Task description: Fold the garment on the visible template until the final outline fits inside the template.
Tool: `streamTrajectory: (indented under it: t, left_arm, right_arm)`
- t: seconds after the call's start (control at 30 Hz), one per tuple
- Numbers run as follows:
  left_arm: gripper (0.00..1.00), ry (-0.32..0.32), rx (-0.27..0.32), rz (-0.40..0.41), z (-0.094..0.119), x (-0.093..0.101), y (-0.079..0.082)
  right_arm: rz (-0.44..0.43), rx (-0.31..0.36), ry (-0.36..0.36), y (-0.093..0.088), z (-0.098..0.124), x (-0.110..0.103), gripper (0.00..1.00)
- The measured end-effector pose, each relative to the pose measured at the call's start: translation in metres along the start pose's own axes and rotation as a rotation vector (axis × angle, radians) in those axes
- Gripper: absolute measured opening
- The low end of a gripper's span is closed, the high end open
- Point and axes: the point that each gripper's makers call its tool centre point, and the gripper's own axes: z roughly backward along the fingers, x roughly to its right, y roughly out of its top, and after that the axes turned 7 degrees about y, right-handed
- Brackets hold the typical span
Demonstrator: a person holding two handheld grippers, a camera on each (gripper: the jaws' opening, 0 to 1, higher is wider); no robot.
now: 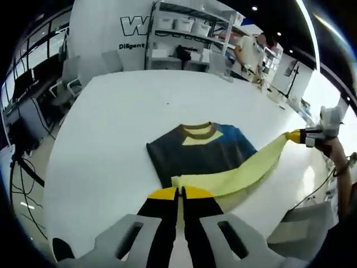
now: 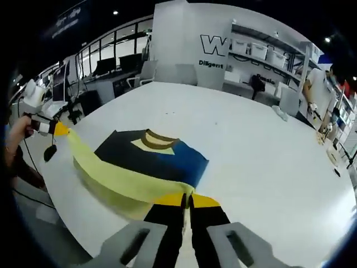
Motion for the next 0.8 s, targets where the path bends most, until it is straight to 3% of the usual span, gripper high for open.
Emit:
streamTrajectory:
  t: [0.2,0.37,0.8]
  left_arm:
    - [0.0,0.019,0.035,0.005,-0.016,-0.011,0.028]
    - [0.0,0.026,0.041,0.013,-0.04,-0.021,0.045]
    - [0.0,0.059,0.031,0.028,-0.096,-0.042,0.073]
  right_arm:
    - [-0.005,0.023,-0.015,0.021,-0.013,0.013,0.0]
    - [-0.057,0.042,-0.015,0.04,-0.035,0.028,0.0]
    - [-0.09,0.017,-0.032,0.063,-0.084,0.05,0.0]
